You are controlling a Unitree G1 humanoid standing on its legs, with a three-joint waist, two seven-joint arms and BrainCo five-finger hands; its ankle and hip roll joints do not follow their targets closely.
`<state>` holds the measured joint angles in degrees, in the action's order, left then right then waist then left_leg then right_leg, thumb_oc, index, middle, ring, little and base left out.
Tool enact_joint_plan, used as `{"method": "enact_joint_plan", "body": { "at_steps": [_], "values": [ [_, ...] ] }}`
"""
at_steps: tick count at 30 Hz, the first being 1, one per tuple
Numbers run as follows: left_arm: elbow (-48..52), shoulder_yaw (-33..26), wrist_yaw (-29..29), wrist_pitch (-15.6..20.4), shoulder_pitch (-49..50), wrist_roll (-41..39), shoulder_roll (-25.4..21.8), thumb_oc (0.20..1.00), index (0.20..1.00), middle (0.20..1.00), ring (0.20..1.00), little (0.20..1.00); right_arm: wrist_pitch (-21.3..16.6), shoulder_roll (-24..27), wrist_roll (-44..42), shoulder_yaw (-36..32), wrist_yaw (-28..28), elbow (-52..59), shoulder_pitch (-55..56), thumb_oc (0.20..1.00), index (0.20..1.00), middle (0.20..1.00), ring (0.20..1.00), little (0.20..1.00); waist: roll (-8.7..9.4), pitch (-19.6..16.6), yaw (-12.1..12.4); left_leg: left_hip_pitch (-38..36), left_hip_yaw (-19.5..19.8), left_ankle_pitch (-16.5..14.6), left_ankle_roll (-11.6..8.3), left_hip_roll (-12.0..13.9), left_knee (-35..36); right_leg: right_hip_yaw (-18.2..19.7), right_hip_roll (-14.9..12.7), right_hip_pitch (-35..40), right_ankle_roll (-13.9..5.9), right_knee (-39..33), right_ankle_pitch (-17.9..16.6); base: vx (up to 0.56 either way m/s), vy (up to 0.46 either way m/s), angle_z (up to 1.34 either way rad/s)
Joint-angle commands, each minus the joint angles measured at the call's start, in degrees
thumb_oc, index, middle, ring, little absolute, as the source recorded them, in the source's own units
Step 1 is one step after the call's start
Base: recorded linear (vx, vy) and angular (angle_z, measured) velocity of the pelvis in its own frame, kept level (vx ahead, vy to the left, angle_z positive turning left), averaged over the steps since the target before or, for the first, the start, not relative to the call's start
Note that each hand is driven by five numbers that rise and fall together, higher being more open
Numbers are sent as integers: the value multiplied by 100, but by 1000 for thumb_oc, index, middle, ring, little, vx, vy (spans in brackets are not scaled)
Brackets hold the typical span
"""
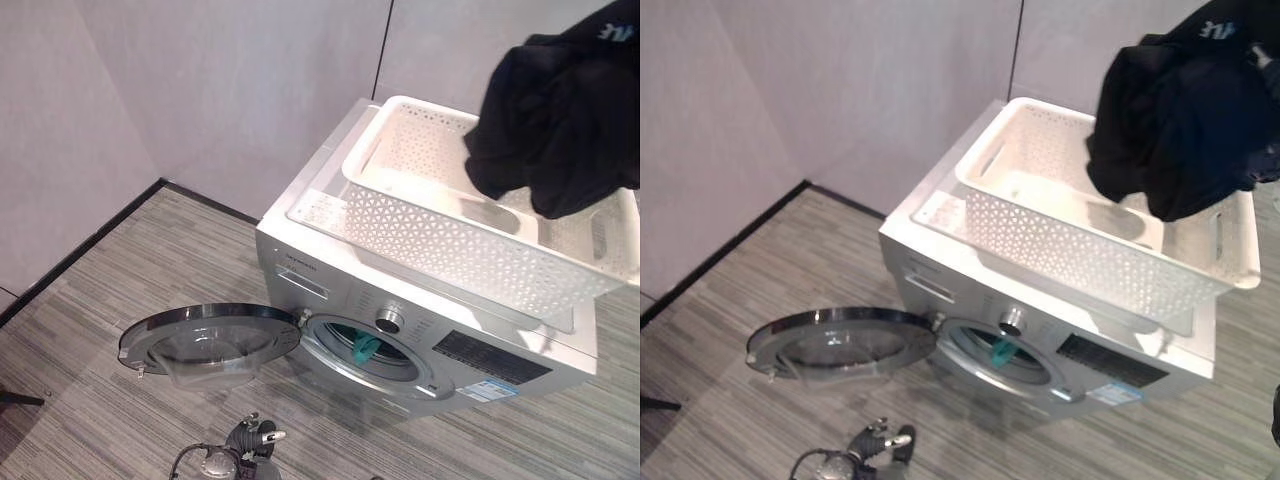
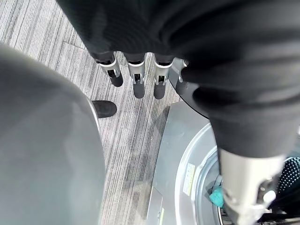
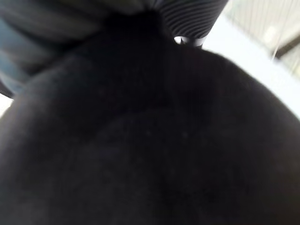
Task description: Grab the laundry basket,head to the washer,open it,put in the laundry and shut it.
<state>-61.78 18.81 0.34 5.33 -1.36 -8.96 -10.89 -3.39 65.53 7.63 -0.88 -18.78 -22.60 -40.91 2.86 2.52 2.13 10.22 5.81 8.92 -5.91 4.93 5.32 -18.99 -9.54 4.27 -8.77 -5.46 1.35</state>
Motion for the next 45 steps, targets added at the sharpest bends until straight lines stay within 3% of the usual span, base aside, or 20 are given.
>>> {"method": "enact_joint_plan", "body": {
  "at_steps": [1,8,16,25,30,45],
  "values": [
    [-481,211,218,82,-213,222,22,1000,1000,1000,1000,1000,68,128,393,-571,-957,349,-238,200,200,200,200,200,147,-234,152,-676,-149,-968,333,-151,-32,216,-115,-269,37,282,-57,0,0,0],
    [-630,203,444,97,-167,293,53,1000,1000,1000,1000,1000,238,214,932,-1363,-1929,749,-35,200,200,200,200,200,162,-328,162,-715,-123,-1024,364,-189,-32,255,-122,-229,8,248,-52,5,1,0],
    [-756,204,572,145,-125,395,72,1000,1000,1000,1000,1000,308,346,1236,-1601,-2313,901,76,200,200,200,200,200,184,-377,152,-764,-154,-1063,381,-217,-32,290,-129,-204,-10,239,-68,0,0,0],
    [-788,130,645,147,-137,469,168,1000,1000,1000,1000,1000,318,-30,1453,-2087,-2349,1780,572,200,200,200,200,200,161,-376,47,-807,-202,-1095,390,-216,-32,344,-123,-202,-8,240,-73,0,0,0],
    [-816,-55,646,129,-121,569,201,1000,1000,1000,1000,1000,199,-436,1514,-2536,-2078,2420,1447,200,200,200,200,200,116,-380,-70,-873,-285,-1127,398,-202,-32,424,-120,-216,-18,246,-91,4,0,-5],
    [-852,-348,690,97,-28,632,280,1000,1000,1000,1000,1000,133,-1493,2084,-3218,-1779,4039,2411,200,200,200,200,200,27,-427,-234,-931,-378,-1146,401,-170,-32,535,-95,-223,-5,245,-89,3,-1,-6]
  ]
}}
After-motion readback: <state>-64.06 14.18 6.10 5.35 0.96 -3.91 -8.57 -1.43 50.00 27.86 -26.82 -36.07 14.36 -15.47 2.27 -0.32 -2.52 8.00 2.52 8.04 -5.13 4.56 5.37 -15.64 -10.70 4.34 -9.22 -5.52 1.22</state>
